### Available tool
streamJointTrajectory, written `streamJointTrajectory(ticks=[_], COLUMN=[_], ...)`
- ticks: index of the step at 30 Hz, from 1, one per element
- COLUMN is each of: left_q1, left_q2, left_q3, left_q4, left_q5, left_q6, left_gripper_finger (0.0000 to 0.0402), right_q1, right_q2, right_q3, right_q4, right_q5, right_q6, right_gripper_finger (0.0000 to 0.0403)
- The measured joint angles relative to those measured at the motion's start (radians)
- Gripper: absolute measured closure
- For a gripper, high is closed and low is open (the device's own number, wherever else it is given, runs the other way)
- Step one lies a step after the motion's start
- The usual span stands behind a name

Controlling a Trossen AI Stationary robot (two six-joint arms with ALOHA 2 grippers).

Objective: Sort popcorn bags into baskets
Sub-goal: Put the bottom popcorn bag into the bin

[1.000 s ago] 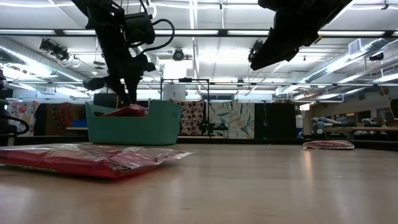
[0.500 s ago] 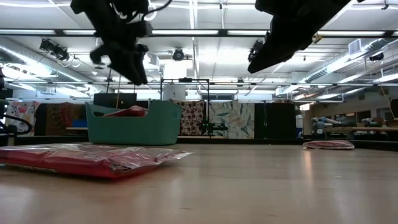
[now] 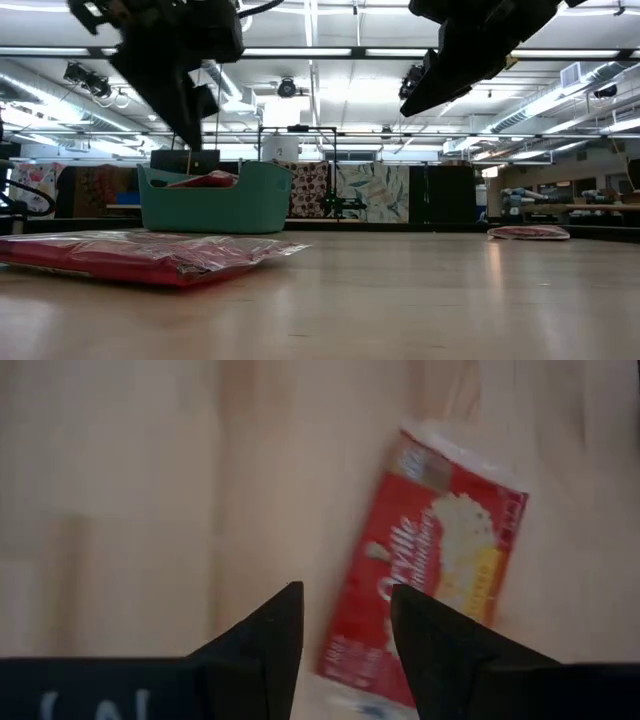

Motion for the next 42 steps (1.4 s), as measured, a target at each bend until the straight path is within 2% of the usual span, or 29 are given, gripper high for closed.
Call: streamJointTrajectory(ticks=[4, 12, 19, 23, 26, 32, 37, 42], left_q1=[-0.085, -0.282, -0.491, -0.574, -0.627, -0.720, -0.777, -0.788], left_q2=[0.055, 0.171, 0.245, 0.295, 0.328, 0.371, 0.399, 0.462], left_q3=[0.000, 0.002, 0.082, 0.103, 0.108, 0.108, 0.109, 0.109], left_q4=[-0.015, 0.010, -0.057, -0.076, -0.122, -0.268, -0.307, -0.309], left_q5=[0.000, -0.092, -0.387, -0.481, -0.529, -0.542, -0.620, -0.677], left_q6=[-0.142, -0.192, -0.204, -0.261, -0.314, -0.395, -0.390, -0.317], left_gripper_finger=[0.0243, 0.0208, 0.0208, 0.0219, 0.0228, 0.0237, 0.0237, 0.0237], right_q1=[-0.003, -0.009, -0.020, -0.022, -0.022, -0.022, -0.022, -0.022], right_q2=[0.000, 0.000, 0.000, 0.000, 0.000, 0.000, 0.000, 0.000], right_q3=[0.000, 0.000, 0.000, 0.000, 0.000, 0.000, 0.000, 0.000], right_q4=[0.003, 0.004, 0.022, 0.024, 0.025, 0.026, 0.032, 0.032], right_q5=[-0.001, 0.004, 0.005, 0.005, 0.005, 0.005, 0.006, 0.005], right_q6=[-0.006, -0.033, -0.056, -0.056, -0.056, -0.056, -0.061, -0.063], right_gripper_finger=[0.0307, 0.0307, 0.0307, 0.0307, 0.0307, 0.0307, 0.0307, 0.0307])
